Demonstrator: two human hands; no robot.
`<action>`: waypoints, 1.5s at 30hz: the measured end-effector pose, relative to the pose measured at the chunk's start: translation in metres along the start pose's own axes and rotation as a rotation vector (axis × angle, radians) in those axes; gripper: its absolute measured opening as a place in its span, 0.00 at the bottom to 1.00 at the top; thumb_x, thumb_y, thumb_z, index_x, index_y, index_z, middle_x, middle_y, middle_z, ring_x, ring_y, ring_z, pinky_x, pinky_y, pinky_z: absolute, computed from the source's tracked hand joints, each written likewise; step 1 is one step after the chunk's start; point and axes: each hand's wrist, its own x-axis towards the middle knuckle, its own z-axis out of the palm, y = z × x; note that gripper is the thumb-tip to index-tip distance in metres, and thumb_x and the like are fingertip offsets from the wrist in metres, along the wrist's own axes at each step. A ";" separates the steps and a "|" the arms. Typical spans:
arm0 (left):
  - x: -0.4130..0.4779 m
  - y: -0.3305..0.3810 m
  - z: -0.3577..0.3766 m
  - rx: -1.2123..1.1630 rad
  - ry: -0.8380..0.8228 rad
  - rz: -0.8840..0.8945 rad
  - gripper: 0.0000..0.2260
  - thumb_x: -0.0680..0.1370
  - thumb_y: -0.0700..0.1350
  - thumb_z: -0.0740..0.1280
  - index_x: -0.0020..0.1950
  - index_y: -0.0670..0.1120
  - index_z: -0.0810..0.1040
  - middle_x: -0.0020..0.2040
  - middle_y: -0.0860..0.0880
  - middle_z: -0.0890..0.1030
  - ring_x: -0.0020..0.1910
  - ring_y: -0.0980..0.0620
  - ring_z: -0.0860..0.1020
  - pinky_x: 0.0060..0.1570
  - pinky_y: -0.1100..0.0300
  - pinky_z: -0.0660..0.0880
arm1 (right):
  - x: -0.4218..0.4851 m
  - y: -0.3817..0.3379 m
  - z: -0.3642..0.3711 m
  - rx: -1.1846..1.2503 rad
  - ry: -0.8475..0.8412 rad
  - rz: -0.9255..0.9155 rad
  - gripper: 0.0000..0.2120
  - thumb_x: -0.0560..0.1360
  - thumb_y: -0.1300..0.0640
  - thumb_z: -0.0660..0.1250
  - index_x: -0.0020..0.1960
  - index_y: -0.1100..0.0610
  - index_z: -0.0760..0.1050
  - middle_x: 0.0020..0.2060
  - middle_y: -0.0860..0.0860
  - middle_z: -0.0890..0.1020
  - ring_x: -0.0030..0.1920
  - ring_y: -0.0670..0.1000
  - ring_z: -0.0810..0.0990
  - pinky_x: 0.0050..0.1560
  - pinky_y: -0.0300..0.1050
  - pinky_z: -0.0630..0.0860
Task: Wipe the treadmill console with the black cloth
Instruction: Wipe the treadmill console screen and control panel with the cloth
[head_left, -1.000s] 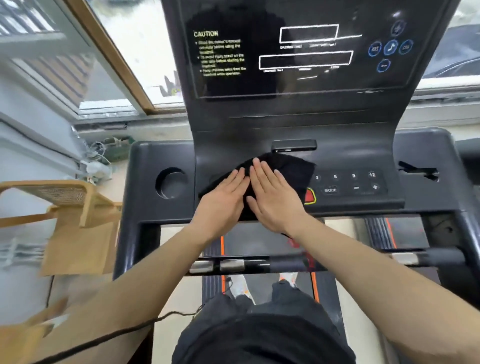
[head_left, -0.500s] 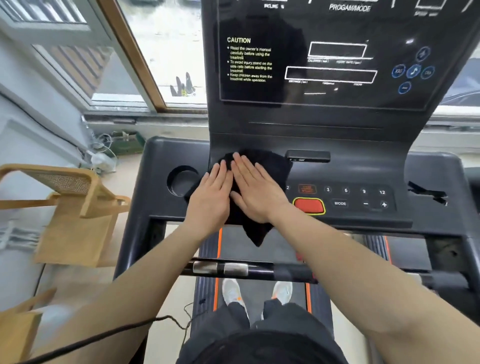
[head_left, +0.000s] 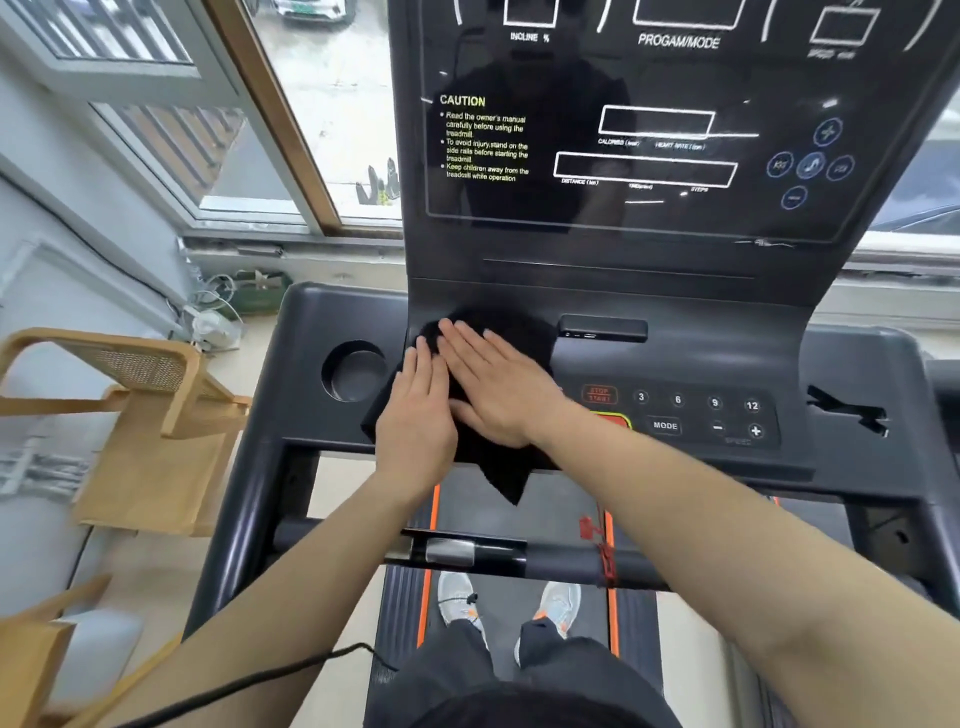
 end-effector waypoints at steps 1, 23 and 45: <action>0.010 0.004 -0.001 -0.022 -0.001 -0.027 0.27 0.80 0.34 0.58 0.79 0.37 0.59 0.80 0.38 0.57 0.80 0.40 0.55 0.75 0.46 0.61 | 0.008 0.011 -0.005 -0.053 0.008 -0.013 0.36 0.83 0.38 0.45 0.82 0.58 0.42 0.82 0.53 0.41 0.81 0.51 0.40 0.80 0.52 0.43; 0.088 0.154 0.035 0.050 -0.034 0.634 0.26 0.71 0.31 0.71 0.69 0.40 0.77 0.72 0.43 0.74 0.71 0.46 0.73 0.68 0.53 0.71 | -0.148 0.150 0.019 0.119 0.121 0.449 0.35 0.84 0.46 0.55 0.82 0.59 0.44 0.82 0.55 0.42 0.81 0.55 0.40 0.80 0.51 0.47; 0.000 0.042 0.006 0.071 -0.023 0.143 0.22 0.76 0.36 0.67 0.71 0.41 0.75 0.71 0.42 0.75 0.71 0.43 0.73 0.59 0.50 0.78 | -0.068 0.033 0.008 0.144 -0.034 0.072 0.35 0.83 0.40 0.48 0.83 0.57 0.43 0.82 0.51 0.42 0.81 0.49 0.41 0.80 0.50 0.43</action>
